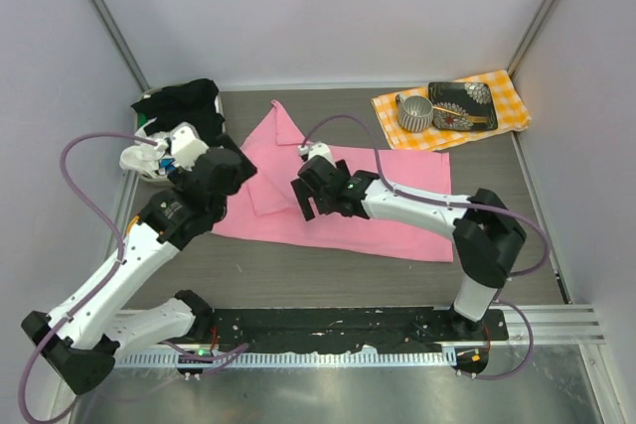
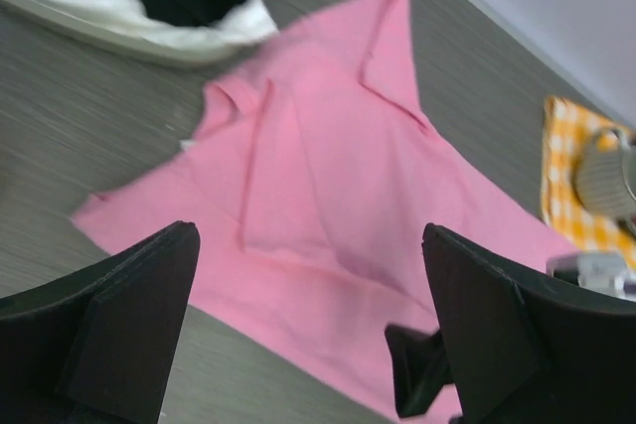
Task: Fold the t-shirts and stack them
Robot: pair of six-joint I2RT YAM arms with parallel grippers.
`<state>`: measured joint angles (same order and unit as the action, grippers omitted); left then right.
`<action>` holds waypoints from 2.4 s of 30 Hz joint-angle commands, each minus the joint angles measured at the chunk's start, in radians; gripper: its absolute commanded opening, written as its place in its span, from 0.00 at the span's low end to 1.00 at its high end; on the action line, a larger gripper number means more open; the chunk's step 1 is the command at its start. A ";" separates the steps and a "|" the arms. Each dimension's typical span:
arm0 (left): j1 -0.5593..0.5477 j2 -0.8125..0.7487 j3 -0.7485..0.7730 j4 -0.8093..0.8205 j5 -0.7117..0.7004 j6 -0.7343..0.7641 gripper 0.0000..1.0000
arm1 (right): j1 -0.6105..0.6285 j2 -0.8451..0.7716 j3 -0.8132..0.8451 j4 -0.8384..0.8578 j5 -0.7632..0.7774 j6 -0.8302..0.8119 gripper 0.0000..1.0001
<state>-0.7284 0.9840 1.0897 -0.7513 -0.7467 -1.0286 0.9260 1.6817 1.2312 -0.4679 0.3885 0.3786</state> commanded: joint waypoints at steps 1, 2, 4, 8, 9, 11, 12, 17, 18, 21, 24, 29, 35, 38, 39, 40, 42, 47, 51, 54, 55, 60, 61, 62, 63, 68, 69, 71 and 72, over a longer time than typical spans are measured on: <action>0.214 0.005 0.039 -0.026 0.059 0.157 1.00 | 0.026 0.111 0.134 0.068 -0.100 -0.187 0.94; 0.243 0.013 0.045 -0.022 0.084 0.171 1.00 | 0.042 0.128 0.154 0.064 -0.102 -0.237 0.94; 0.326 0.036 0.055 -0.025 0.136 0.191 1.00 | 0.077 0.177 0.207 0.069 -0.088 -0.280 0.94; 0.489 0.039 0.004 0.012 0.297 0.186 1.00 | 0.131 0.249 0.304 0.048 -0.040 -0.372 0.93; 0.523 0.041 -0.013 0.048 0.335 0.188 1.00 | 0.140 0.257 0.315 0.049 -0.036 -0.427 0.92; 0.612 0.060 -0.048 0.069 0.430 0.185 1.00 | 0.161 0.283 0.347 0.046 -0.020 -0.458 0.92; 0.648 0.067 -0.056 0.073 0.441 0.185 1.00 | 0.168 0.291 0.362 0.045 -0.019 -0.492 0.91; 0.725 0.074 -0.112 0.113 0.484 0.190 1.00 | 0.206 0.355 0.415 0.037 -0.007 -0.567 0.88; 0.754 0.077 -0.116 0.124 0.494 0.190 1.00 | 0.214 0.368 0.433 0.040 0.000 -0.578 0.87; 0.783 0.091 -0.128 0.136 0.516 0.193 1.00 | 0.223 0.418 0.470 0.051 0.033 -0.615 0.83; 0.802 0.100 -0.136 0.145 0.532 0.197 1.00 | 0.224 0.463 0.501 0.052 0.039 -0.644 0.79; 0.845 0.097 -0.155 0.159 0.549 0.200 1.00 | 0.226 0.504 0.528 0.077 0.046 -0.685 0.76; 0.873 0.097 -0.166 0.170 0.564 0.206 1.00 | 0.232 0.550 0.585 0.080 0.041 -0.693 0.73; 0.882 0.104 -0.168 0.175 0.575 0.206 1.00 | 0.234 0.576 0.611 0.081 0.044 -0.701 0.69; 0.883 0.104 -0.168 0.176 0.578 0.208 1.00 | 0.237 0.582 0.620 0.080 0.041 -0.701 0.67; 0.886 0.105 -0.168 0.176 0.580 0.208 1.00 | 0.235 0.588 0.625 0.080 0.043 -0.701 0.66; 0.888 0.102 -0.168 0.178 0.580 0.209 1.00 | 0.235 0.598 0.631 0.081 0.039 -0.699 0.63; 0.894 0.101 -0.168 0.181 0.589 0.211 1.00 | 0.235 0.619 0.639 0.068 0.024 -0.695 0.59; 0.899 0.104 -0.171 0.181 0.593 0.213 1.00 | 0.235 0.630 0.634 0.064 0.018 -0.695 0.58; 0.899 0.101 -0.172 0.185 0.595 0.211 1.00 | 0.234 0.642 0.636 0.066 0.018 -0.695 0.48; 0.900 0.104 -0.172 0.184 0.595 0.211 1.00 | 0.234 0.645 0.637 0.067 0.021 -0.695 0.39; 0.902 0.105 -0.174 0.188 0.596 0.208 1.00 | 0.234 0.648 0.642 0.071 0.029 -0.687 0.08; 0.903 0.108 -0.174 0.190 0.599 0.208 1.00 | 0.232 0.642 0.642 0.071 0.042 -0.687 0.01; 0.902 0.107 -0.172 0.190 0.599 0.208 1.00 | 0.234 0.638 0.639 0.071 0.050 -0.687 0.01; 0.903 0.108 -0.174 0.188 0.599 0.208 1.00 | 0.232 0.632 0.634 0.074 0.056 -0.690 0.01; 0.903 0.107 -0.177 0.194 0.606 0.206 1.00 | 0.211 0.569 0.593 0.133 0.116 -0.669 0.01; 0.903 0.108 -0.175 0.196 0.607 0.206 1.00 | 0.192 0.563 0.588 0.141 0.119 -0.659 0.01; 0.902 0.108 -0.177 0.196 0.609 0.206 1.00 | 0.172 0.543 0.573 0.166 0.116 -0.618 0.01; 0.902 0.108 -0.177 0.196 0.610 0.206 1.00 | 0.151 0.538 0.568 0.176 0.116 -0.604 0.01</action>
<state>0.1661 1.0912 0.9173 -0.5938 -0.1547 -0.8295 1.1366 2.3196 1.8137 -0.3721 0.4603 -0.2897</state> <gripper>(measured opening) 0.996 0.043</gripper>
